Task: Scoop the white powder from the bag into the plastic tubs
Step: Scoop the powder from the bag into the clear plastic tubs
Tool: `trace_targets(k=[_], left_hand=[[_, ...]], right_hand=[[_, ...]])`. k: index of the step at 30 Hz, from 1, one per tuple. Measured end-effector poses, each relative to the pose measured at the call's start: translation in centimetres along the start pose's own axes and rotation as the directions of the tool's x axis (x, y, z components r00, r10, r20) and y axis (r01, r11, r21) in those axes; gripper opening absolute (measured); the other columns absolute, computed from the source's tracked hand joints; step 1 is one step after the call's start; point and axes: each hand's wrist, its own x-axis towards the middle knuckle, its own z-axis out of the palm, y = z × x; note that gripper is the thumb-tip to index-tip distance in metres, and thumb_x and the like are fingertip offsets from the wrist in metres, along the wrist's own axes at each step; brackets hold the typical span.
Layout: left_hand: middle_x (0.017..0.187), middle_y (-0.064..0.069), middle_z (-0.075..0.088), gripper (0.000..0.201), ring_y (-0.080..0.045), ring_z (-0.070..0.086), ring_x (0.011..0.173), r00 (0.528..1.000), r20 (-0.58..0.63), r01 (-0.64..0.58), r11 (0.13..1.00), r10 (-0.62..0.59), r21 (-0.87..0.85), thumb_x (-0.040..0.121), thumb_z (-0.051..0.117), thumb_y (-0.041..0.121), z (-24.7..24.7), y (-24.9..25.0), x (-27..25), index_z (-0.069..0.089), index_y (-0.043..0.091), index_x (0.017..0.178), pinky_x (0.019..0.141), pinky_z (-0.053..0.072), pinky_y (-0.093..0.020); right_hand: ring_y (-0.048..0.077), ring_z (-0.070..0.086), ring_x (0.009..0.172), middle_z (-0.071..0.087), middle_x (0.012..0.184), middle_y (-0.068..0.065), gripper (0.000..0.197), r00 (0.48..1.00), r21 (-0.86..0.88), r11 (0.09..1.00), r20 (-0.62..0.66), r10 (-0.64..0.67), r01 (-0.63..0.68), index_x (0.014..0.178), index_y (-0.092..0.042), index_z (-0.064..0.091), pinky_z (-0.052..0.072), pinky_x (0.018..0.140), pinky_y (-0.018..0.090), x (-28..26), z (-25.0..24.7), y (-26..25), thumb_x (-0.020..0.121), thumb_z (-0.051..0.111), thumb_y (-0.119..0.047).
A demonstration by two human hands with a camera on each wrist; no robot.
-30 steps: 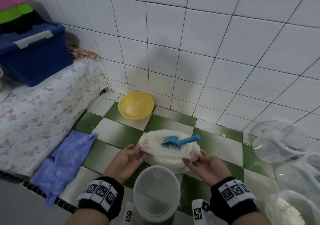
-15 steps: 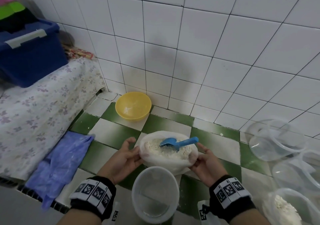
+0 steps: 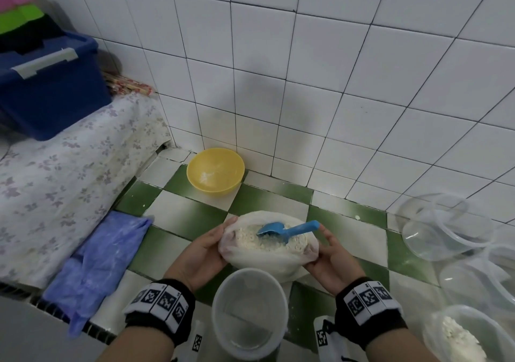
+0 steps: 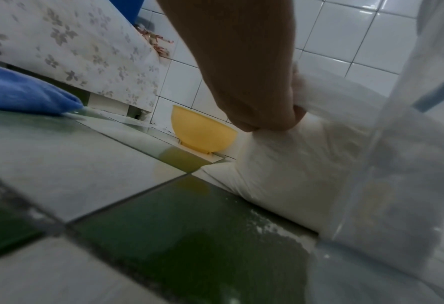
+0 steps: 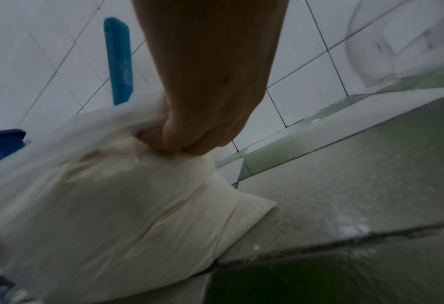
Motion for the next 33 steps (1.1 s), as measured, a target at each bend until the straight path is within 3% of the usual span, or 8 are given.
trace_targets(k=[5,8,11,13,17,20,26,33], left_hand=[[0.132,-0.019,0.060,0.045,-0.034,0.060,0.115,0.993,-0.090,-0.059,0.986,0.074,0.155,0.089,0.054,0.024,0.1,-0.1,-0.2,0.056,0.009,0.130,0.088,0.057,-0.043],[0.127,-0.015,0.063,0.030,-0.029,0.062,0.108,0.981,-0.126,-0.107,0.953,0.148,0.284,0.095,0.050,0.023,0.6,0.1,-0.7,0.060,0.016,0.123,0.082,0.056,-0.039],[0.124,-0.006,0.065,0.029,-0.022,0.064,0.105,0.975,-0.113,-0.127,0.897,0.191,0.423,0.101,0.045,0.026,1.2,0.2,-1.5,0.060,0.023,0.126,0.073,0.057,-0.030],[0.122,0.002,0.065,0.032,-0.016,0.065,0.102,0.975,-0.104,-0.122,0.862,0.196,0.492,0.102,0.045,0.027,1.3,0.3,-2.0,0.056,0.026,0.132,0.070,0.056,-0.023],[0.128,0.010,0.059,0.042,-0.010,0.059,0.112,0.989,-0.053,-0.086,0.820,0.140,0.566,0.099,0.049,0.030,1.4,0.2,-2.6,0.046,0.030,0.141,0.087,0.052,-0.026],[0.111,0.016,0.059,0.020,-0.002,0.059,0.102,0.993,-0.023,-0.076,0.792,0.113,0.605,0.102,0.046,0.024,1.8,0.0,-3.1,0.050,0.035,0.117,0.082,0.051,-0.021],[0.140,0.009,0.048,0.053,-0.013,0.051,0.122,0.996,-0.024,-0.042,0.708,0.083,0.705,0.102,0.049,0.029,1.6,0.3,-3.4,0.028,0.028,0.150,0.110,0.040,-0.039],[0.137,-0.010,0.055,0.054,-0.030,0.062,0.115,0.996,-0.055,-0.016,0.729,0.074,0.685,0.100,0.053,0.017,0.4,0.4,-2.5,0.033,0.015,0.150,0.092,0.056,-0.045]], right_hand=[[0.035,0.061,0.099,0.065,0.107,0.020,0.029,0.999,-0.146,0.989,-0.027,-0.035,0.031,0.109,-0.017,0.055,0.050,0.089,0.050,-0.6,0.3,-0.6,0.097,0.037,0.001],[0.034,0.061,0.094,0.063,0.108,0.019,0.022,0.987,-0.501,0.862,-0.089,-0.132,0.070,0.112,-0.015,0.057,0.050,0.087,0.049,-1.2,0.4,-0.8,0.101,0.039,-0.020],[0.023,0.057,0.093,0.060,0.106,0.009,0.034,0.895,-0.797,0.557,-0.046,-0.444,0.236,0.103,-0.030,0.058,0.052,0.081,0.040,-2.2,0.9,-1.2,0.099,0.028,-0.047],[0.014,0.055,0.091,0.060,0.100,-0.003,0.037,0.790,-0.843,0.348,0.137,-0.598,0.410,0.102,-0.031,0.059,0.048,0.080,0.032,-3.3,1.8,-1.8,0.098,0.029,-0.052],[0.007,0.056,0.086,0.058,0.095,-0.010,0.032,0.797,-0.904,-0.161,0.426,-0.428,0.397,0.110,-0.033,0.052,0.048,0.075,0.023,-4.4,4.4,-2.3,0.087,0.051,-0.055],[0.011,0.053,0.087,0.056,0.100,-0.006,0.034,0.814,-0.804,-0.532,0.483,-0.321,0.267,0.114,-0.028,0.053,0.048,0.080,0.027,-3.7,5.6,-1.7,0.085,0.060,-0.046],[0.024,0.057,0.097,0.058,0.105,0.004,0.021,0.768,-0.689,-0.676,0.573,-0.287,0.262,0.110,-0.015,0.063,0.047,0.081,0.031,-3.9,7.7,-0.4,0.092,0.053,-0.014],[0.027,0.057,0.085,0.060,0.090,0.007,0.012,0.587,-0.654,-0.689,0.703,-0.401,0.312,0.096,-0.008,0.069,0.047,0.071,0.033,-8.4,8.6,-1.9,0.087,0.062,-0.012]])
